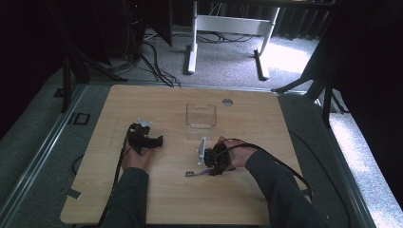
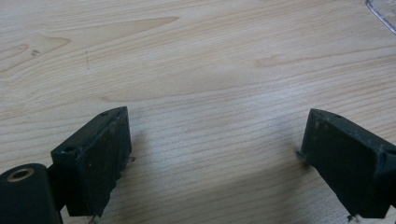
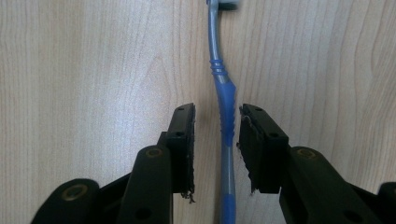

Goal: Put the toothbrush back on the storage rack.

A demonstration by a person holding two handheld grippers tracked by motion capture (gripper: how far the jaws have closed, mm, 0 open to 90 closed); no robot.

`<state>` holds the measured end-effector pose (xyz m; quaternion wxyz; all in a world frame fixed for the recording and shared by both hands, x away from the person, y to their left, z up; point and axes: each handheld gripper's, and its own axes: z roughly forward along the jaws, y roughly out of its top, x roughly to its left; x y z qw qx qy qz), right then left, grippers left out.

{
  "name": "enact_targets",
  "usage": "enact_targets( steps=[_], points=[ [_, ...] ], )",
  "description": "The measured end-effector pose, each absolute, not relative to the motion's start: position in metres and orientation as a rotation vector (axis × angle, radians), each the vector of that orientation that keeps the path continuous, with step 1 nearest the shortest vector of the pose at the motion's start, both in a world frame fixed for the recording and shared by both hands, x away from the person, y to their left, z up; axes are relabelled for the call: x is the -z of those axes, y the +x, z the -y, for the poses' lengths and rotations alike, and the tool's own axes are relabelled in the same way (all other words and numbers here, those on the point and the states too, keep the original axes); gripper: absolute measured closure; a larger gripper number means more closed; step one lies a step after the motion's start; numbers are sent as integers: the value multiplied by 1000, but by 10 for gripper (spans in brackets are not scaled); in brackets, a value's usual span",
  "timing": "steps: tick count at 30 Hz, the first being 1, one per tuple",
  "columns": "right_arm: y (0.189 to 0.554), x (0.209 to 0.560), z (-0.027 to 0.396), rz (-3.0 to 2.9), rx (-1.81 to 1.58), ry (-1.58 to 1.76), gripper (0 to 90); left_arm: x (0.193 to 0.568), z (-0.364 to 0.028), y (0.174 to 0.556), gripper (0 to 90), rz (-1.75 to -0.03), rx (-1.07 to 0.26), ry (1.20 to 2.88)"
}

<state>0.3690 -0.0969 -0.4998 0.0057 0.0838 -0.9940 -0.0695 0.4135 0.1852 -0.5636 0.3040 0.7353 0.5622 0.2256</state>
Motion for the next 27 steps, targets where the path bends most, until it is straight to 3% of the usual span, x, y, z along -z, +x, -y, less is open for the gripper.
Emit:
enact_targets(
  steps=[27],
  points=[
    [372,509,94,3121,172,246,687,564,-185,414,86,-1490,-598,1948]
  ],
)
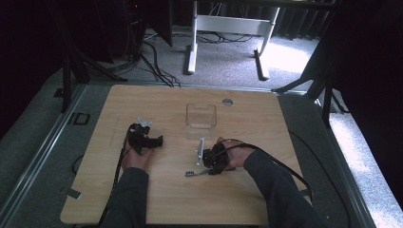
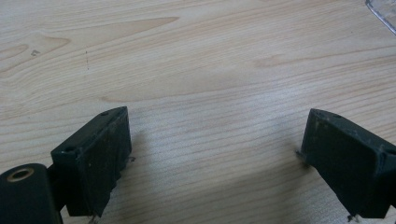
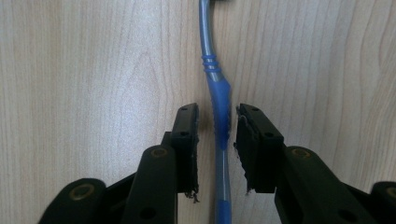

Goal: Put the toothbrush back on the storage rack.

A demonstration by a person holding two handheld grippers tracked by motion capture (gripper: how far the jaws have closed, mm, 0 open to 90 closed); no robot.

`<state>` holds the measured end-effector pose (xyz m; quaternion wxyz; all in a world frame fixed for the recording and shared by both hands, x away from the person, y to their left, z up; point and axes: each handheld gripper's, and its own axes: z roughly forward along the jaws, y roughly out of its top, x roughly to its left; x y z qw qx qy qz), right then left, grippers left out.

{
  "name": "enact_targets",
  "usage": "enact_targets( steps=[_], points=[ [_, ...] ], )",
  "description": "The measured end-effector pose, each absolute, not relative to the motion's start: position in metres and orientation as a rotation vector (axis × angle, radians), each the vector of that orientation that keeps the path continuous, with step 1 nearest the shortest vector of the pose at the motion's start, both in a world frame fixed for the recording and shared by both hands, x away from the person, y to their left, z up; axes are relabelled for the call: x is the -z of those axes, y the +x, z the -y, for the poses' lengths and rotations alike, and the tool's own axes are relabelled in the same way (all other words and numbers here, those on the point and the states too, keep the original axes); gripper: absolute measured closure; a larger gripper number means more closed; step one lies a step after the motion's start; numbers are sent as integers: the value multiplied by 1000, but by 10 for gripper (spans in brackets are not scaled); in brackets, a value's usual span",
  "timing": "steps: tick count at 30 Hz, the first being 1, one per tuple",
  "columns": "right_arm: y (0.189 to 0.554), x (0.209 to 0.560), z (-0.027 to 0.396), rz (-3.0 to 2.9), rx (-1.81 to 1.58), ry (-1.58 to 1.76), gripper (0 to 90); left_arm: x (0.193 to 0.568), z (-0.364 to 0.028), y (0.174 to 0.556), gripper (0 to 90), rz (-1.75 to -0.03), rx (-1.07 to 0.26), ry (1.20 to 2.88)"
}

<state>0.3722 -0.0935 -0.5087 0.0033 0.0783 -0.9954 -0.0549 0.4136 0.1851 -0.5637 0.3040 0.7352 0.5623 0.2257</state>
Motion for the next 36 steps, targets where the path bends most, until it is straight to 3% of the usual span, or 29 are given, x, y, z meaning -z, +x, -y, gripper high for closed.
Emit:
enact_targets(
  steps=[36],
  points=[
    [371,518,91,3139,133,255,751,564,-185,414,86,-1490,-598,1948]
  ],
)
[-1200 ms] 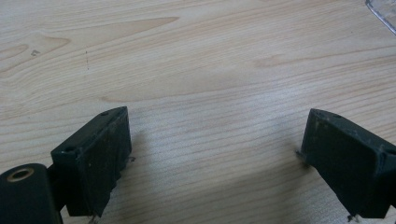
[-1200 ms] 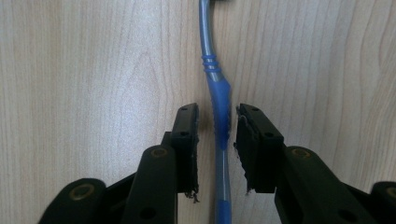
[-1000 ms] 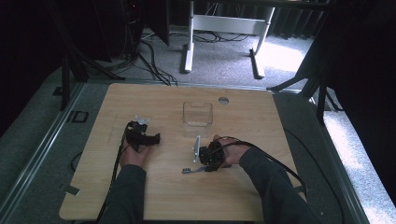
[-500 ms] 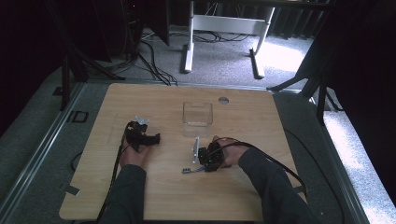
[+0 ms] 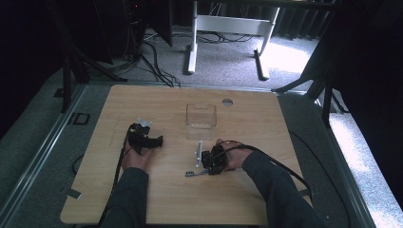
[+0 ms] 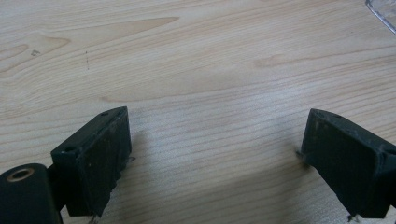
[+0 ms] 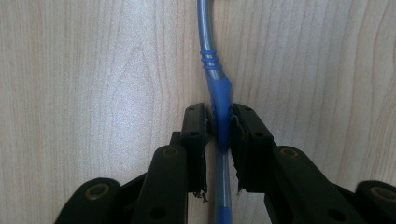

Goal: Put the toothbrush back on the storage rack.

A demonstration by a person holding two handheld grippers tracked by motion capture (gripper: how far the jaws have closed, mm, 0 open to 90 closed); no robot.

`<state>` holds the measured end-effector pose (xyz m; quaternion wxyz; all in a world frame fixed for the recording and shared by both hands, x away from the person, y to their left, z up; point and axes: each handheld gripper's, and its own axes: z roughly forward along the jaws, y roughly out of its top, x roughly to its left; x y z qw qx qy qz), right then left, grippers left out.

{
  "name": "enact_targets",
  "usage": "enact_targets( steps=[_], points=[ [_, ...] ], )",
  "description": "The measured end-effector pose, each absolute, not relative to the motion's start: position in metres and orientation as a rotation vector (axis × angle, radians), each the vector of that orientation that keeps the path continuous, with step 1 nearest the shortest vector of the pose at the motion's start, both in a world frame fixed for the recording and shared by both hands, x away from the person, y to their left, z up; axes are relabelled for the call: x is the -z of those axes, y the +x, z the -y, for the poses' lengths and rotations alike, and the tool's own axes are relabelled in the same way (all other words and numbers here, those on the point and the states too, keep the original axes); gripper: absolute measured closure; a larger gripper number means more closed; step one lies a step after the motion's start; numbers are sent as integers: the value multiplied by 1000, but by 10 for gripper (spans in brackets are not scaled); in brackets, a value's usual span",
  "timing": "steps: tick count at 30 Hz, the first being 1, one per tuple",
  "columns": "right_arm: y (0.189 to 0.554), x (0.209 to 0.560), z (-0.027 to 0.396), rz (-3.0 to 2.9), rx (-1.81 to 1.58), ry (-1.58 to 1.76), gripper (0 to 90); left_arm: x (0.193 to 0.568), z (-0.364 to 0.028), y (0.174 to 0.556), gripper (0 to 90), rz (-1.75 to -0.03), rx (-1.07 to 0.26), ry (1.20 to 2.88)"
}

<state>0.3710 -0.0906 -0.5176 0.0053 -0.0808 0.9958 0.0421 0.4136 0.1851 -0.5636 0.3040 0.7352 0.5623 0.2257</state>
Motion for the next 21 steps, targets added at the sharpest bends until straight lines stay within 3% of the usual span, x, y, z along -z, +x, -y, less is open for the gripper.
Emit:
enact_targets(
  steps=[21],
  points=[
    [368,517,90,-3101,-124,-236,820,564,-185,414,86,-1490,-598,1948]
  ],
)
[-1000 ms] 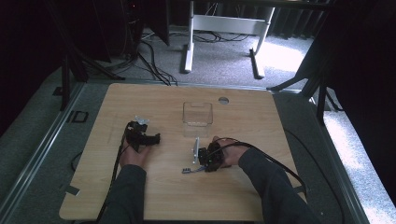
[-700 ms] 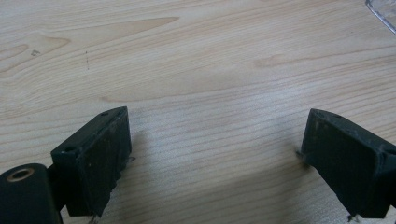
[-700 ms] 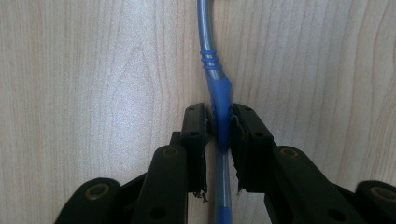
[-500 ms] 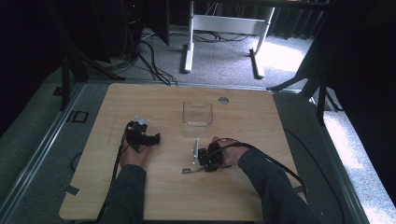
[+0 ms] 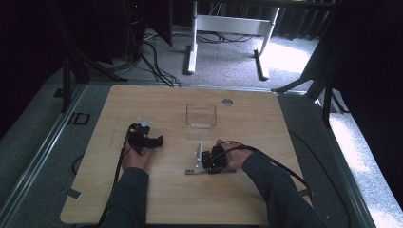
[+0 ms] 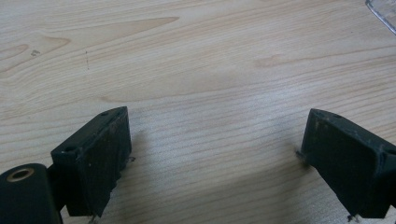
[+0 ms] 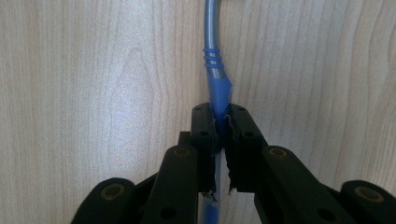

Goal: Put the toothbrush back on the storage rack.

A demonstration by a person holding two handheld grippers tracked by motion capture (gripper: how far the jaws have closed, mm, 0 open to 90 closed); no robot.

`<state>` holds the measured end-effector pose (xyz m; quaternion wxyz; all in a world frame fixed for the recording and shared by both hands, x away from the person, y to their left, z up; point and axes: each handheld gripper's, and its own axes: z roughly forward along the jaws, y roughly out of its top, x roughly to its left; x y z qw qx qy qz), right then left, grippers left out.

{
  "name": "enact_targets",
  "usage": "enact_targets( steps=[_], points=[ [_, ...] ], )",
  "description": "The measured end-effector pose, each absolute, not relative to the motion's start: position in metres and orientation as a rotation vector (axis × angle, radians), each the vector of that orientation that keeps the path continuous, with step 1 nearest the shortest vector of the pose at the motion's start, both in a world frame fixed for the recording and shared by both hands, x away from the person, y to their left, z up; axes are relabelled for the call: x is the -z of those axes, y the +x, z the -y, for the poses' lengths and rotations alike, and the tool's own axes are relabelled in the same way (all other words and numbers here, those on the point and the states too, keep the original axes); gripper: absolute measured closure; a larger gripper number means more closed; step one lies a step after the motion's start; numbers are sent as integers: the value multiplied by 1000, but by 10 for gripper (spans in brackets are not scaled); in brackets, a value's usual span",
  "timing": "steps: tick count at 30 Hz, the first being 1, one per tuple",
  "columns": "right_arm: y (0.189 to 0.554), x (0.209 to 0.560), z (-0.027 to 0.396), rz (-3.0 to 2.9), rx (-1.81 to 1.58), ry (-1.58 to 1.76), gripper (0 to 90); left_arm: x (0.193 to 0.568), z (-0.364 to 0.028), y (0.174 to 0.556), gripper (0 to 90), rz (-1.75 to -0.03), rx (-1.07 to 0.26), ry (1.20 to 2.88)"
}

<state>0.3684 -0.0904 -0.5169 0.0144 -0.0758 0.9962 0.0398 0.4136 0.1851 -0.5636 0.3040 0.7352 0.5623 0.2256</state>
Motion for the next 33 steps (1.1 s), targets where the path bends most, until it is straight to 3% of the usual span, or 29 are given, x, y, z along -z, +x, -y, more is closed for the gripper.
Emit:
enact_targets(
  steps=[33],
  points=[
    [375,487,94,-3003,-446,-75,821,564,-185,414,86,-1489,-598,1948]
  ],
)
